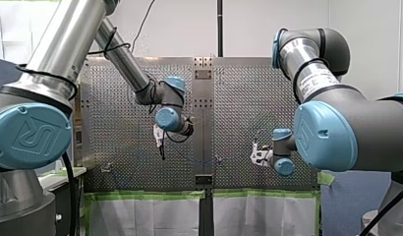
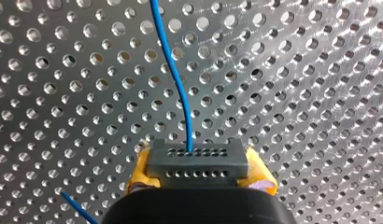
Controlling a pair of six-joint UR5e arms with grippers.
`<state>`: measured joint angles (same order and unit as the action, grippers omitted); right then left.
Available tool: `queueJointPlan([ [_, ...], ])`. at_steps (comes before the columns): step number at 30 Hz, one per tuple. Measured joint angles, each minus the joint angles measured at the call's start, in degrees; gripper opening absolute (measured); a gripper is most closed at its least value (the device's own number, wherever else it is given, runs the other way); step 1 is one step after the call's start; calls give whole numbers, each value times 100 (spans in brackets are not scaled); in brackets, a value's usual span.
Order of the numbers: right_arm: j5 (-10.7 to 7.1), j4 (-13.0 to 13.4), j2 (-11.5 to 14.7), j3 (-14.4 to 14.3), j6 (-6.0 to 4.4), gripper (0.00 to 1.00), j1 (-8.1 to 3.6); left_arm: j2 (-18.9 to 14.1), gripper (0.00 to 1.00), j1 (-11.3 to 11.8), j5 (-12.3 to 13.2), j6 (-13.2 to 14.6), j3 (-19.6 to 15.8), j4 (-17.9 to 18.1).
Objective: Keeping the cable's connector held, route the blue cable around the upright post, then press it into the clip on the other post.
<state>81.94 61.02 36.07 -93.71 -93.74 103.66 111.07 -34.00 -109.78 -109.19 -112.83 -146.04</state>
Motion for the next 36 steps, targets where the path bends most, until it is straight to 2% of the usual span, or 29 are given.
queueJointPlan([
  [7, -68, -1, -2, 0, -5, 0, -1, -423, 100, -30, -5, 3, -423, -5],
  [28, -65, -83, 0, 1, 31, 0, -8, -1664, 100, -117, -29, -39, -1665, -9],
  [36, -63, -89, 1, 4, 21, 0, -8, -1815, 100, -118, -30, -49, -1816, 4],
])
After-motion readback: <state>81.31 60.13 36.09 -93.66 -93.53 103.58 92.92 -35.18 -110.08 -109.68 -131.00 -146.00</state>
